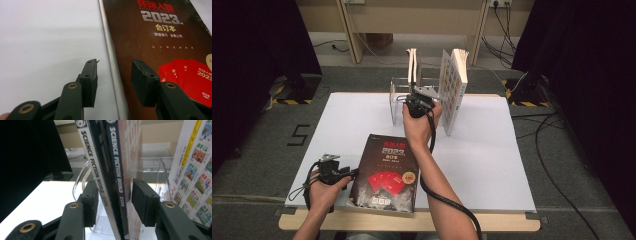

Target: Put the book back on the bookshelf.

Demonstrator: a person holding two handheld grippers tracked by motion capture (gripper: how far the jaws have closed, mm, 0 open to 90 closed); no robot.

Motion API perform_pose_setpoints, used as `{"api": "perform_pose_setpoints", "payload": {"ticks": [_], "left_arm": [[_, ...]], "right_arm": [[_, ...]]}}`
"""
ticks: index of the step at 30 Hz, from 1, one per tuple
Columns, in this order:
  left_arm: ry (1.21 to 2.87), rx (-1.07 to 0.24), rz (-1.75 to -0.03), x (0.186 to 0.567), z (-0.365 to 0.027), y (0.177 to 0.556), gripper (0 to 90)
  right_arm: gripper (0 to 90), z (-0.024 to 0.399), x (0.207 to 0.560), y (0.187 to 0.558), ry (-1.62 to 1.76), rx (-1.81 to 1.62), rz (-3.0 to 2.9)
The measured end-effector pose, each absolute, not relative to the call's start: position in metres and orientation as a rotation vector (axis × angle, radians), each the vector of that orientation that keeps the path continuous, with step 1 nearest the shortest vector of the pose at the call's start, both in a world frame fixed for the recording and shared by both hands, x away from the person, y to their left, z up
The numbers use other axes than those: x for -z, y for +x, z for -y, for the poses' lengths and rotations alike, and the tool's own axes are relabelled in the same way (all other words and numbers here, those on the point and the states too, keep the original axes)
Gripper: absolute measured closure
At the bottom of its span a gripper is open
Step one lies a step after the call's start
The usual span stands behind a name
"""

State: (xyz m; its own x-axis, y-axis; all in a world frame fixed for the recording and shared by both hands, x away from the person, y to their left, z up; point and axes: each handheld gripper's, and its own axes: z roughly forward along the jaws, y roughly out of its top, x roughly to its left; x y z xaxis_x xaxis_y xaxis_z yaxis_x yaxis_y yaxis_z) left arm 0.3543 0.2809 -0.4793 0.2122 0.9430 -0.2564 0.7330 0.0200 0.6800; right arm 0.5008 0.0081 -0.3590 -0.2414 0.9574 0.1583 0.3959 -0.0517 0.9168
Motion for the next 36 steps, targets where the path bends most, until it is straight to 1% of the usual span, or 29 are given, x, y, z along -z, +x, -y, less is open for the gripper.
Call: {"api": "perform_pose_setpoints", "payload": {"ticks": [3, 12, 19, 23, 36], "left_arm": [[1.757, -0.367, -1.571, 0.4791, -0.2816, 0.3544, 55.5], [1.760, -0.365, -1.569, 0.4793, -0.2814, 0.3546, 54.9], [1.756, -0.365, -1.568, 0.4796, -0.2809, 0.3546, 54.6], [1.756, -0.366, -1.568, 0.4795, -0.2810, 0.3546, 54.4], [1.757, -0.366, -1.570, 0.4802, -0.2817, 0.3548, 54.2]], "right_arm": [[54.3, -0.0079, 0.3592, 0.4998, 1.439, -1.285, -1.661], [51.6, -0.0052, 0.3607, 0.4974, 1.414, -1.294, -1.661], [51.7, -0.0050, 0.3605, 0.4970, 1.395, -1.283, -1.667], [53.5, -0.0072, 0.3597, 0.4965, 1.363, -1.292, -1.689], [51.6, -0.0092, 0.3633, 0.4955, 1.332, -1.289, -1.710]]}}
